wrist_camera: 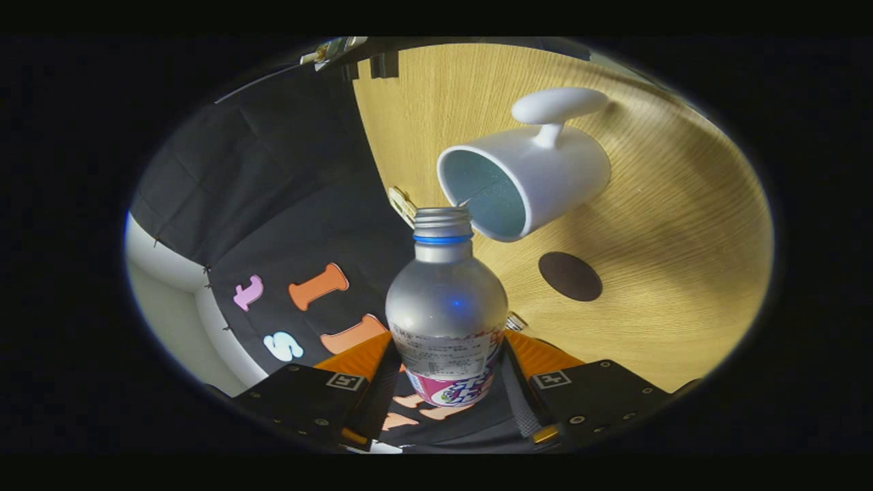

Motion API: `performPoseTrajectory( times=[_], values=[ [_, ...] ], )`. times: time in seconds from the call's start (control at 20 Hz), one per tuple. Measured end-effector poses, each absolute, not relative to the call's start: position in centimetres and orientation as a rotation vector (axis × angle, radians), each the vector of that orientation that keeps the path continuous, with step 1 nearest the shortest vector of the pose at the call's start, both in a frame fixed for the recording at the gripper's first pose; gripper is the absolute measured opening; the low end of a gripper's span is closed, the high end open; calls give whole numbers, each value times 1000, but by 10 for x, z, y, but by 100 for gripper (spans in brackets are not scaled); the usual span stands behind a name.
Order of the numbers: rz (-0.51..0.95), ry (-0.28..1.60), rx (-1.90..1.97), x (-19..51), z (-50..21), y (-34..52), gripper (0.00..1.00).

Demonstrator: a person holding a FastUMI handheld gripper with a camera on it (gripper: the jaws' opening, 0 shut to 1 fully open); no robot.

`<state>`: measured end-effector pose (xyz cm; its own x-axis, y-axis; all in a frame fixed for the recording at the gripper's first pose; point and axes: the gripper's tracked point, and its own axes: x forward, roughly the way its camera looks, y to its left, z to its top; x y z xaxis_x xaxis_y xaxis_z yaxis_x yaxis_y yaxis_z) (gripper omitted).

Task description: Take the bottle from table, then pour the juice into the cup, finally place the bottle on the coaster

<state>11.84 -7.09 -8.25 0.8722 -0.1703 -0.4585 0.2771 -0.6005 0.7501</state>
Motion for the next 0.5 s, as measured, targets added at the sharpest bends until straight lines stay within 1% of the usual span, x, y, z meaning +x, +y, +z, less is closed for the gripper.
performPoseTrajectory(
  times=[0.5],
  values=[
    [-623, 64, 2180, 120, -78, -72, 74]
  ],
)
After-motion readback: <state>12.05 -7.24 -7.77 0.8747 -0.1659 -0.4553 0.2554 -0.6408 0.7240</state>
